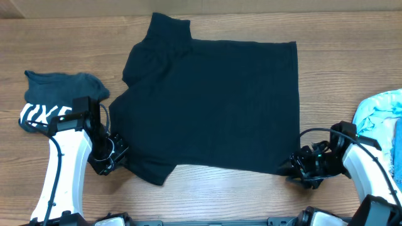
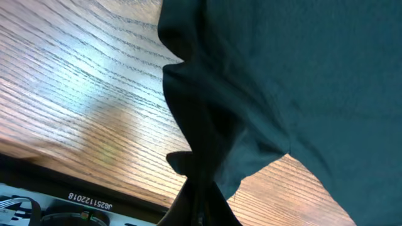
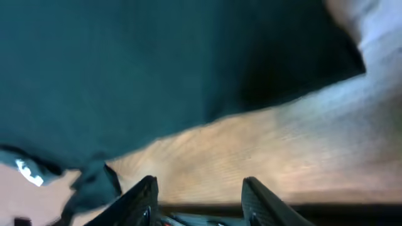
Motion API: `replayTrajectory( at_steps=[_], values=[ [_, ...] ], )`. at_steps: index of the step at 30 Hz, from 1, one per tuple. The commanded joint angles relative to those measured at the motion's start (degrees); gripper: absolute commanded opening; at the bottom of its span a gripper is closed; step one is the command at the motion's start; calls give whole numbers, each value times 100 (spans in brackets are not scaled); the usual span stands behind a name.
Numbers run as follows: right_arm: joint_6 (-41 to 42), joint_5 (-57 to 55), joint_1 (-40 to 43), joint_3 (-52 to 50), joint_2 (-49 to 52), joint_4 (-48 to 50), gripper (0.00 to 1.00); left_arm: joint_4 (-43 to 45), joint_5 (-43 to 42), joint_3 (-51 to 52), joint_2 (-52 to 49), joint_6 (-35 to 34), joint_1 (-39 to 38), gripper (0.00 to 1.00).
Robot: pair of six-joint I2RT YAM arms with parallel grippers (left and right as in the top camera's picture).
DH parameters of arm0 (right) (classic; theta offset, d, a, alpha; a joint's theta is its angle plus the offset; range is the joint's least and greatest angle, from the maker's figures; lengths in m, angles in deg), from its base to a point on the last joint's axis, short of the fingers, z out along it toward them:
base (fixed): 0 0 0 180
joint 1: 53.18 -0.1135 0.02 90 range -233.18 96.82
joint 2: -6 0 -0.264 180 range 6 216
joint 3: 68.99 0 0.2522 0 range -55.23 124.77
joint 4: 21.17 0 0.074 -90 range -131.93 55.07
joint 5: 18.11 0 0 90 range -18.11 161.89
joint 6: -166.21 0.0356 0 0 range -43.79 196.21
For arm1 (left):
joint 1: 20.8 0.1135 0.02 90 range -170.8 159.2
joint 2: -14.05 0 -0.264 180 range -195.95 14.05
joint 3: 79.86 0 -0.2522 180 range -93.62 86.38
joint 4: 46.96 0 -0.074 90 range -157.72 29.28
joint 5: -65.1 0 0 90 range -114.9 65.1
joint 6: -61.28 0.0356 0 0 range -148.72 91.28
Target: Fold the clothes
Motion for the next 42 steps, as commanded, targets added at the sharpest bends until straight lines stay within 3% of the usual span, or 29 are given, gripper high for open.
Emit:
replayTrajectory(
  at_steps=[1,12,18,20,21,27,33,42],
  values=[
    [798,-170,-20,-278,-42,337,55,24,-138,-136,-2,203,-39,4],
    [1434,-1622,-20,-369,-42,721,60,153,-195,-136,0,289,-39,4],
    [1534,-1624,-20,-704,-42,1154,35,199,-221,-140,-2,291,-39,4],
    [1528,-1617,-20,-745,-42,1174,21,195,-221,-140,0,345,-39,4],
    [1469,-1456,-20,-721,-42,1172,4,190,-234,-140,0,374,-39,4],
    [857,-1274,-20,-205,-96,590,4,109,-367,-278,57,466,-39,4],
    [417,-1180,-20,695,-367,-424,4,-254,-295,-1233,452,614,-39,4],
    [479,-118,-20,820,-240,428,4,229,-256,-1816,400,697,-39,4]
  ],
)
